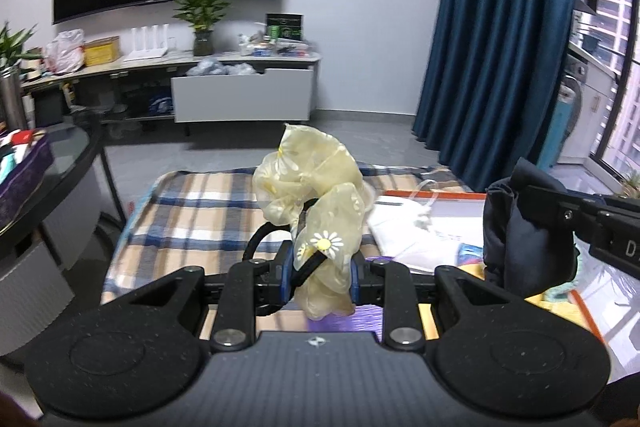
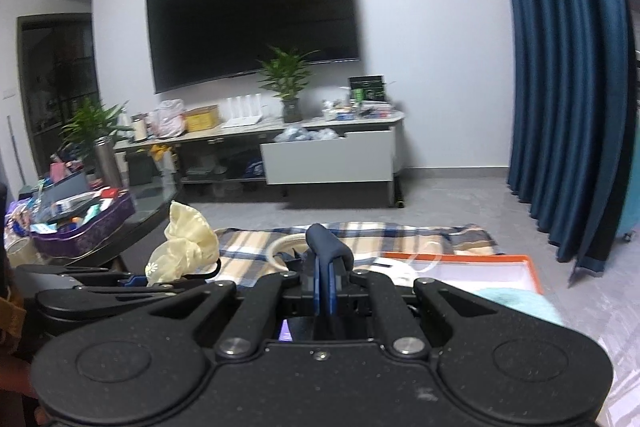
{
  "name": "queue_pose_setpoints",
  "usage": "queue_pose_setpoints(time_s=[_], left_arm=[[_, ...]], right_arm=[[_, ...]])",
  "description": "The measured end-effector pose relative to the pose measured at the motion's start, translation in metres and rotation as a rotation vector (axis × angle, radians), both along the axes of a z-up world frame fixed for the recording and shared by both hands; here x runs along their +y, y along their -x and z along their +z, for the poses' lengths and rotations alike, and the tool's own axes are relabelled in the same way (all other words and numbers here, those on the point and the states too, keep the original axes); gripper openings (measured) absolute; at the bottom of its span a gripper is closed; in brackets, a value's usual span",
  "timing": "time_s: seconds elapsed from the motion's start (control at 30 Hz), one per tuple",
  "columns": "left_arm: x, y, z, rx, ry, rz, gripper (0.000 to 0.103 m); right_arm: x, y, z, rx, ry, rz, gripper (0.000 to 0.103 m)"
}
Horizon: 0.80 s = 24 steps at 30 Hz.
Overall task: Organize soft objects
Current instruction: 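Carry the bag and pouch with both grippers over the box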
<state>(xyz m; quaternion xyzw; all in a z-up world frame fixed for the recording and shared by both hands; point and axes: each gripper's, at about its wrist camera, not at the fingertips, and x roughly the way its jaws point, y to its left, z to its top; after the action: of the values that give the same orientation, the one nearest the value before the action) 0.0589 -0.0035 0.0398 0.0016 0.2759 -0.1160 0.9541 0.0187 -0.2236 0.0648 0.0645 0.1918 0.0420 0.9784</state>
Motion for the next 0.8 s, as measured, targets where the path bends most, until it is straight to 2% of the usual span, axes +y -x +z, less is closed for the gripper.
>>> queue_pose_setpoints(time_s=[0.43, 0.8], left_arm=[[-0.07, -0.006, -0.015, 0.033, 0.009, -0.165, 0.028], [-0.112, -0.028, -0.031, 0.062, 0.004, -0.25, 0.028]], right_arm=[[-0.078, 0.017, -0.013, 0.025, -0.001, -0.17, 0.005], [-0.112, -0.002, -0.029, 0.071, -0.001, -0.215, 0.005]])
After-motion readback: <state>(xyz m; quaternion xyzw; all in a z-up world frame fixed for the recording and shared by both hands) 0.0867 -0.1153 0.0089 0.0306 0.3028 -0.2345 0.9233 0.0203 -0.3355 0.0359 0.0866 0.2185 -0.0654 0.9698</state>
